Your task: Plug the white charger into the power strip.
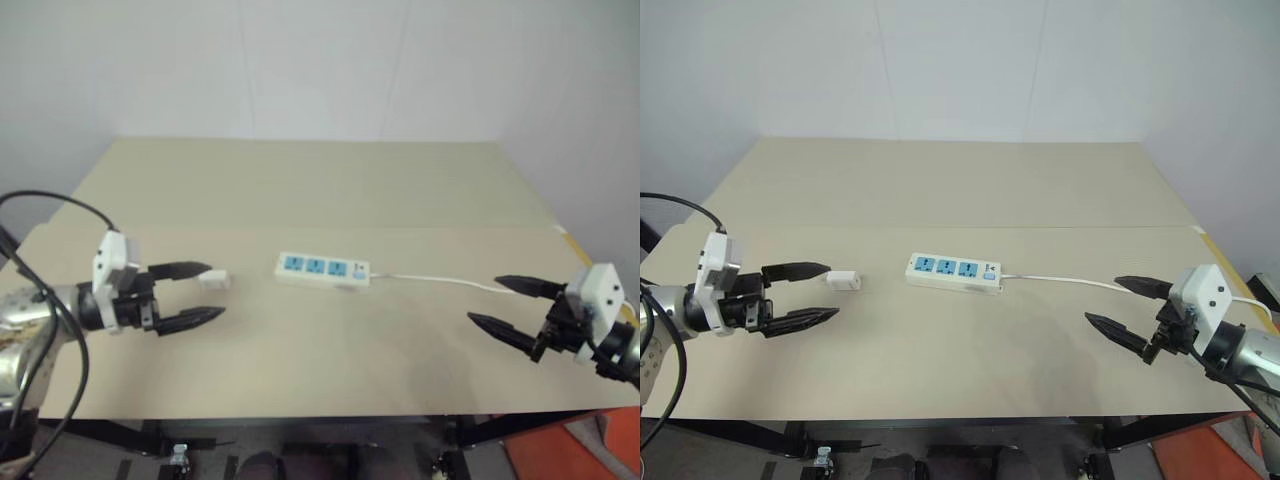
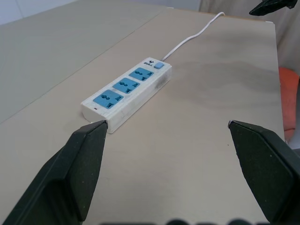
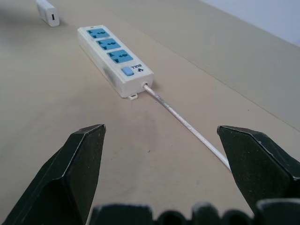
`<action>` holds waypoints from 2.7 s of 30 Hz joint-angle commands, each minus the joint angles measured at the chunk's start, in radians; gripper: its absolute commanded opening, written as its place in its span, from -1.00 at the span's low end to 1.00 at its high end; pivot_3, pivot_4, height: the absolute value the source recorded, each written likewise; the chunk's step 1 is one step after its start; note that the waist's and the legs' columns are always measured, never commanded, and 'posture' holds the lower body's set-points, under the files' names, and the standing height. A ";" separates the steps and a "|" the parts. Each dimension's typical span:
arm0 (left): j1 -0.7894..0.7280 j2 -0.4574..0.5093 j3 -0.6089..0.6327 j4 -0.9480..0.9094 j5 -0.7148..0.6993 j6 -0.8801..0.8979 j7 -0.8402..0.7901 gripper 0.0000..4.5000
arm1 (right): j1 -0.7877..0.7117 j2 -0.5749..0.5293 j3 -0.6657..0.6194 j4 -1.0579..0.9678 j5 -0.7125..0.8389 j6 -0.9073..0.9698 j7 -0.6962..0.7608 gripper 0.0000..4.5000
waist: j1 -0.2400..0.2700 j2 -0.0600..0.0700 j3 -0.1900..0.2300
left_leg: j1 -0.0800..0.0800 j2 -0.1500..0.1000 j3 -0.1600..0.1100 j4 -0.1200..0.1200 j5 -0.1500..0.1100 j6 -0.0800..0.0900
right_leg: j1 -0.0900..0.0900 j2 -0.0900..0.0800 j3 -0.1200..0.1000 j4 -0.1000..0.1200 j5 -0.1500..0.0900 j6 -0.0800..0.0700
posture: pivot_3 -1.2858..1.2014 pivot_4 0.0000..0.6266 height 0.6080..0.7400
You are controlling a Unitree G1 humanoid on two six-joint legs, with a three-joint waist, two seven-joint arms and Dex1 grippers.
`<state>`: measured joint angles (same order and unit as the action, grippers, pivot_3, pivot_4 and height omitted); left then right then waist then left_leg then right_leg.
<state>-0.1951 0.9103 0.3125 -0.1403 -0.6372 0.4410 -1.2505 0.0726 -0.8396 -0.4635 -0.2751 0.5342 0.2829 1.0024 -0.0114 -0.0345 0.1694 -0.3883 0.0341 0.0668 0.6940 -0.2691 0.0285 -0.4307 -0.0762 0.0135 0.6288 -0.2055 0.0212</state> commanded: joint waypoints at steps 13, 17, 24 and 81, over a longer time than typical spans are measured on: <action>-0.011 0.010 0.024 -0.020 -0.019 -0.007 0.000 1.00 | -0.018 -0.020 -0.022 -0.028 0.020 0.002 0.009 0.98 | 0.000 0.000 0.000 | 0.000 0.000 0.000 0.000 0.000 0.000 | 0.000 0.000 0.000 0.000 0.000 0.000 | 0.03 -0.52 1.00; -0.020 0.009 0.018 -0.023 -0.021 -0.004 0.002 1.00 | -0.050 0.014 0.042 -0.002 -0.024 -0.045 -0.009 0.98 | -0.001 0.000 0.000 | 0.000 0.000 0.000 0.000 0.000 0.000 | 0.000 0.000 0.000 0.000 0.000 0.000 | 0.03 -0.52 1.00; -0.030 0.009 0.010 -0.039 -0.035 0.004 0.003 1.00 | -0.226 0.083 0.242 0.219 -0.245 -0.177 -0.100 0.98 | -0.004 0.000 0.000 | 0.001 0.000 0.001 0.000 0.000 0.000 | 0.000 0.000 0.000 0.000 0.000 0.000 | 0.03 -0.52 1.00; -0.067 -0.012 -0.055 -0.025 -0.042 -0.007 -0.027 1.00 | -0.277 0.300 0.391 0.261 -0.168 -0.240 0.004 0.98 | -0.002 0.000 0.000 | 0.000 0.000 -0.001 -0.001 0.000 0.000 | -0.002 0.000 0.000 0.001 0.000 -0.001 | 0.03 -0.52 1.00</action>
<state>-0.2390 0.8959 0.2527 -0.1619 -0.6691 0.4359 -1.2711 -0.1984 -0.5421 -0.0420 0.0354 0.3200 0.0253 1.0229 -0.0135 -0.0342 0.1695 -0.3888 0.0343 0.0659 0.6934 -0.2691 0.0283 -0.4327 -0.0759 0.0138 0.6299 -0.2052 0.0201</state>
